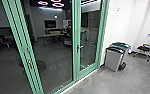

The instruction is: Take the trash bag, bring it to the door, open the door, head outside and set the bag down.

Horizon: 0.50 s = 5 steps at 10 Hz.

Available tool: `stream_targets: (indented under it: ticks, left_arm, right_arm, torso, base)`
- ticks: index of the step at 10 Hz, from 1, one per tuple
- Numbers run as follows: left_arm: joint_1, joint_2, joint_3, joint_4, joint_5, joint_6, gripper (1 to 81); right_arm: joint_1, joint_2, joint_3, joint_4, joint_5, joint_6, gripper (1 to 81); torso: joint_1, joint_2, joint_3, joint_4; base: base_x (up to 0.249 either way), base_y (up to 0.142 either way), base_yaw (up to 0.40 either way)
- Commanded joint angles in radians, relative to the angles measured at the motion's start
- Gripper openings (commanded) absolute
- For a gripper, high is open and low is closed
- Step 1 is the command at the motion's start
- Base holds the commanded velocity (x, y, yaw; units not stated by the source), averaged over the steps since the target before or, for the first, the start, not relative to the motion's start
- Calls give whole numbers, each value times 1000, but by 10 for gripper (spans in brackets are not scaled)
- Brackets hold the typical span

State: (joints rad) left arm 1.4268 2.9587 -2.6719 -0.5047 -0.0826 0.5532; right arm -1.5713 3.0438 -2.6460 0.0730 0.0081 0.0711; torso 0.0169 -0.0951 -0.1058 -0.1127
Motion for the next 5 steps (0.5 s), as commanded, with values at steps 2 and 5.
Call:
stream_targets:
  ticks: [2,5]
  left_arm:
    - [-58,1,-2,5,55,8,10]
    - [-58,1,-2,5,55,8,10]
  right_arm:
    - [36,6,6,-10,-59,-4,811]
    - [39,8,6,-10,-63,-2,811]
  torso:
    - [0,0,0,0]
    - [0,0,0,0]
  base:
    - [149,-78,0]
    - [149,-77,0]
